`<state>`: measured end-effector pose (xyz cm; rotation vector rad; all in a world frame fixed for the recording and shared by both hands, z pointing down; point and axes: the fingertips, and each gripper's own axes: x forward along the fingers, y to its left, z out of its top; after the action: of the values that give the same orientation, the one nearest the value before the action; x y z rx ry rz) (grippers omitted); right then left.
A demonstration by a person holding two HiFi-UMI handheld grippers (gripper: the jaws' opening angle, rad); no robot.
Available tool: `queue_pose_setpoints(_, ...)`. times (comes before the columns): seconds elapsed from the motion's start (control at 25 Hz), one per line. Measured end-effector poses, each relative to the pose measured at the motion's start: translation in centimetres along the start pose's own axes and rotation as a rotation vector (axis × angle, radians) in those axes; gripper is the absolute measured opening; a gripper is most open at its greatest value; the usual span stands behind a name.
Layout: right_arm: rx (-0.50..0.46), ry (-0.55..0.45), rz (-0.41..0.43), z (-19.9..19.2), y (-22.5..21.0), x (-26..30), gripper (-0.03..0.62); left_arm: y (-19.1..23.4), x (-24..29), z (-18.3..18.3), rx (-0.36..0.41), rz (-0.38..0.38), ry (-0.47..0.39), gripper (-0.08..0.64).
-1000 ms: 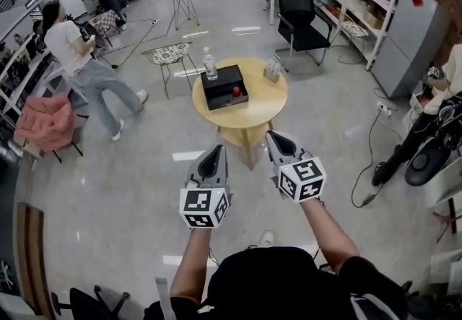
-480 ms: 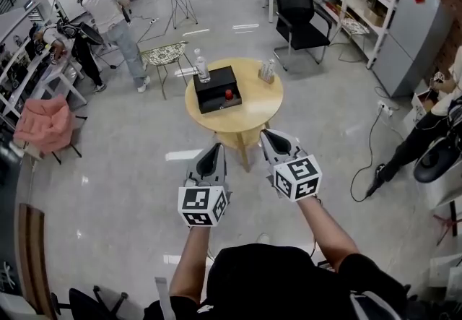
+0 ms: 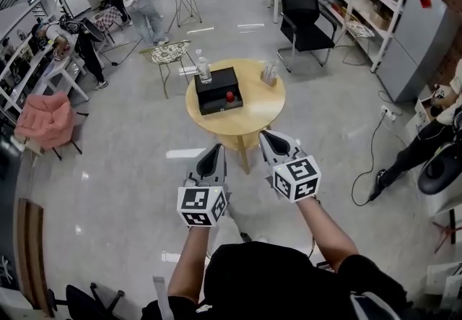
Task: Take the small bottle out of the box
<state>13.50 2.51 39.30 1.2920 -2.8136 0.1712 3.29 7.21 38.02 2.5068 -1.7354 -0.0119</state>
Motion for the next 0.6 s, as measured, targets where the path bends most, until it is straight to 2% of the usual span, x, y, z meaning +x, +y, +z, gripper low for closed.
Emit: queue_pose_setpoints(0.6,0.004,0.037,-0.009,-0.5,-2.9,9.3,0.002,7.3,7.1,-0.2,-0.039,0.007,0.008,0.012)
